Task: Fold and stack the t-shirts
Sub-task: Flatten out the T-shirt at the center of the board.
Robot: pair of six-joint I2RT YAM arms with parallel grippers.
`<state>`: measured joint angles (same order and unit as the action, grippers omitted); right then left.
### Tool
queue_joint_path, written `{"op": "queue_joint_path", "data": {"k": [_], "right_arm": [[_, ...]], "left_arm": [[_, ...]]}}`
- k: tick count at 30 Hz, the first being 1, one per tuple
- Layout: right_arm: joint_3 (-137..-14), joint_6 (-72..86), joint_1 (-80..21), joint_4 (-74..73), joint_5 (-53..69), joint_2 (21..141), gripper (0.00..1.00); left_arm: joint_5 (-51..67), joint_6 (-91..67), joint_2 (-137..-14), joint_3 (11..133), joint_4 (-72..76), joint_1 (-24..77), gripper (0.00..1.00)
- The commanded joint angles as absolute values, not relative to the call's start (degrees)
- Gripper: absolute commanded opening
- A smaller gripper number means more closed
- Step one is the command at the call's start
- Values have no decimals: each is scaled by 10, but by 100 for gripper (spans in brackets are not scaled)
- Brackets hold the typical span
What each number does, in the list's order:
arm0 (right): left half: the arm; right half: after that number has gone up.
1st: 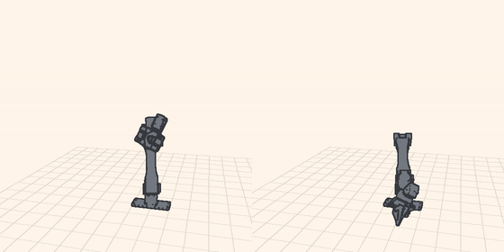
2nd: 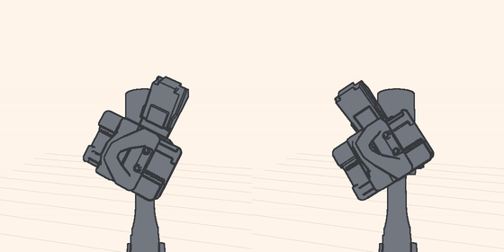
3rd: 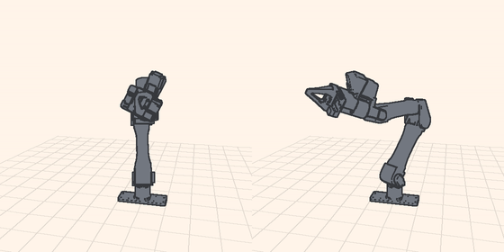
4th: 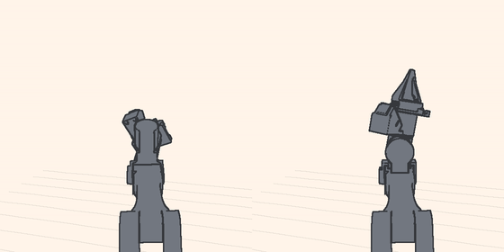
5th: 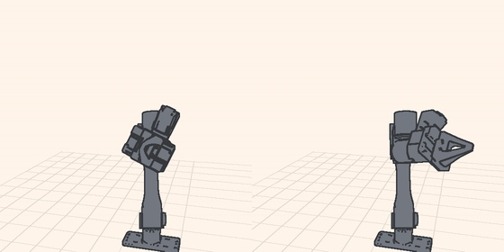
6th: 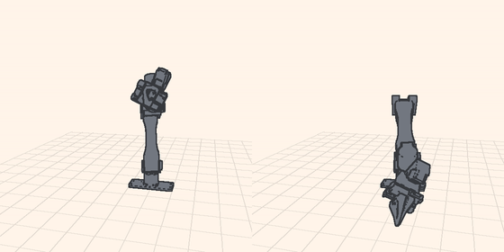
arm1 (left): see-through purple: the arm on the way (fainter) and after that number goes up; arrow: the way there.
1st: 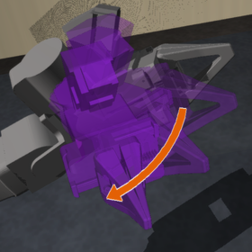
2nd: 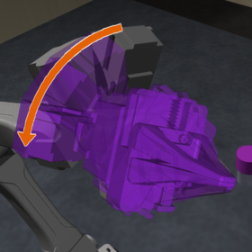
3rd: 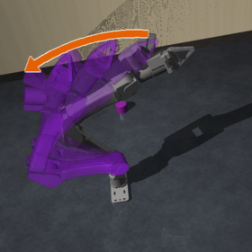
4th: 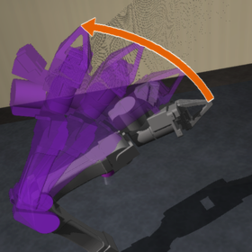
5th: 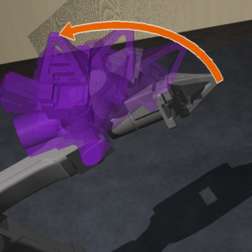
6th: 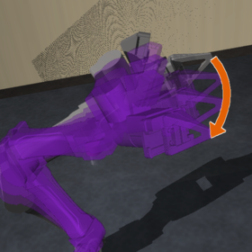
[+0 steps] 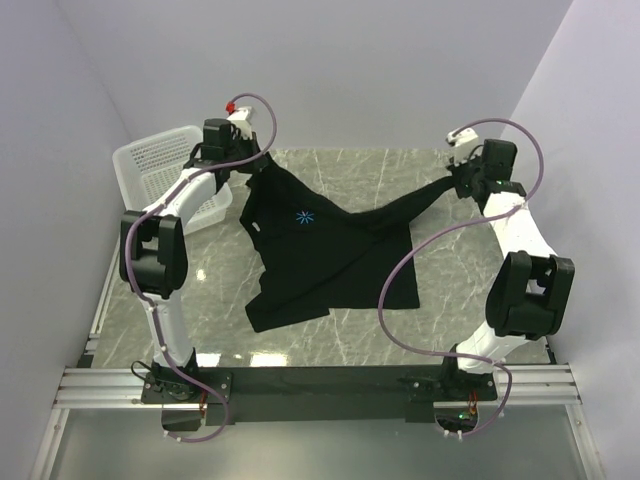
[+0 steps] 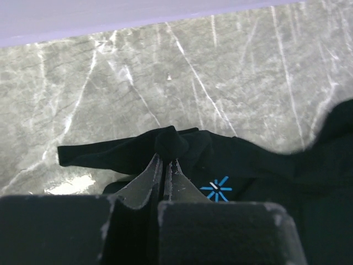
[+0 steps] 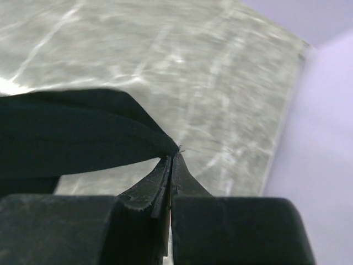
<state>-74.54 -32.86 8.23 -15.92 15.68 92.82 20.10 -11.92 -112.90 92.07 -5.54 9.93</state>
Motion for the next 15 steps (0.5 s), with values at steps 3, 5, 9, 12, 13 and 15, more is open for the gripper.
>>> {"op": "queue_joint_path", "data": {"k": [3, 5, 9, 12, 13, 15], "right_arm": [[-751, -238, 108, -83, 62, 904, 0], [-756, -229, 117, -82, 64, 907, 0], [-758, -219, 119, -74, 63, 901, 0], [-771, -206, 120, -69, 61, 898, 0], [-774, -203, 120, -68, 62, 901, 0], [-787, -195, 123, -68, 69, 902, 0]], "left_arm": [[178, -130, -1136, 950, -27, 98, 0], [172, -130, -1139, 953, -28, 98, 1], [157, -128, -1136, 954, -23, 98, 1], [142, -127, -1129, 951, -12, 98, 0], [138, -127, -1127, 951, -11, 98, 0], [132, -127, -1129, 956, -10, 97, 0]]}}
